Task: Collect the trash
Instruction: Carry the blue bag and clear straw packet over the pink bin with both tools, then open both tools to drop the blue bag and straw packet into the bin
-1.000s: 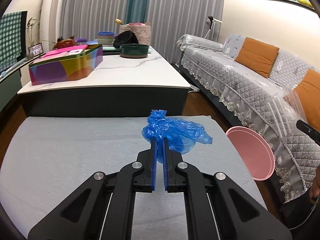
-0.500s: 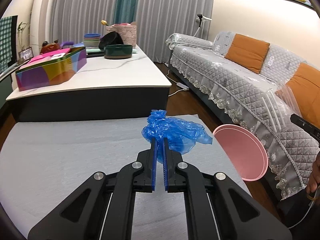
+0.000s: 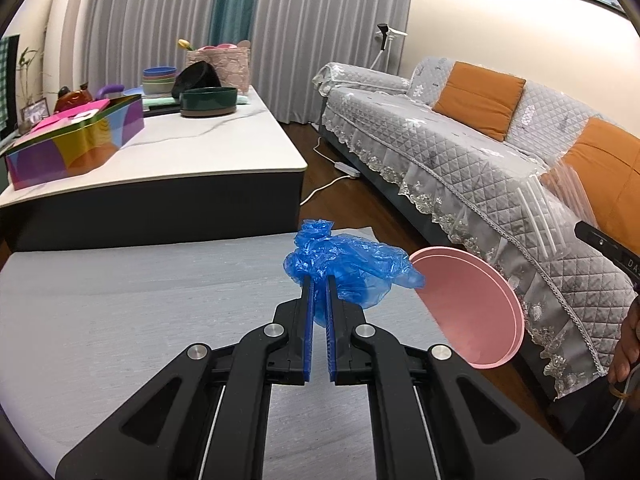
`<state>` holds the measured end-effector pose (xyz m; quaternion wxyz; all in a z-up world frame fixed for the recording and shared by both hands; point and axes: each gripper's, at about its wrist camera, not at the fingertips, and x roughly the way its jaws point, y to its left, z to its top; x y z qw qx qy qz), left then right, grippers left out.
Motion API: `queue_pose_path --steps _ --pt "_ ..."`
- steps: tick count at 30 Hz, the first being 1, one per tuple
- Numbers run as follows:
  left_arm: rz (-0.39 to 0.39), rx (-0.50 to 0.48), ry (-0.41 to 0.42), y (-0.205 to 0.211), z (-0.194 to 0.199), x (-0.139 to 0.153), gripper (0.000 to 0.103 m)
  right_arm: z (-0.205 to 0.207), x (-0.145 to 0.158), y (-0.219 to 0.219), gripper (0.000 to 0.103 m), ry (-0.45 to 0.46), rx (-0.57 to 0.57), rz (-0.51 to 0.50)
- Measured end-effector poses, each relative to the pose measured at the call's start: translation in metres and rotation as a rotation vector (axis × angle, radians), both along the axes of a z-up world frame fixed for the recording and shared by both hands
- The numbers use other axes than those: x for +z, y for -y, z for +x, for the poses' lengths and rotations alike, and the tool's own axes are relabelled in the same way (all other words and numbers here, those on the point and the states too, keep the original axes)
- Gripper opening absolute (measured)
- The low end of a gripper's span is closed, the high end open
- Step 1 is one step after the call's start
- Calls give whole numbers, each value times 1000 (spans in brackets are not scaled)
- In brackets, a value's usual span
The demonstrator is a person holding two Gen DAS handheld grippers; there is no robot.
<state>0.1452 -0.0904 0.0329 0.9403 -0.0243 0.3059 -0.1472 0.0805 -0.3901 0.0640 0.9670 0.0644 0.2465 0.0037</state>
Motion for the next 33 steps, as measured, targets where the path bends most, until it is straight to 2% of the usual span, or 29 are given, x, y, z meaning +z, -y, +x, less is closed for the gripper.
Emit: queue_pose_path --steps 11,33 --pt "15 -38 -5 22 2 0 5 2 1 16 3 7 -44 7" --pt "0 -159 -43 113 34 -17 5 26 -17 34 3 -50 -81 -2"
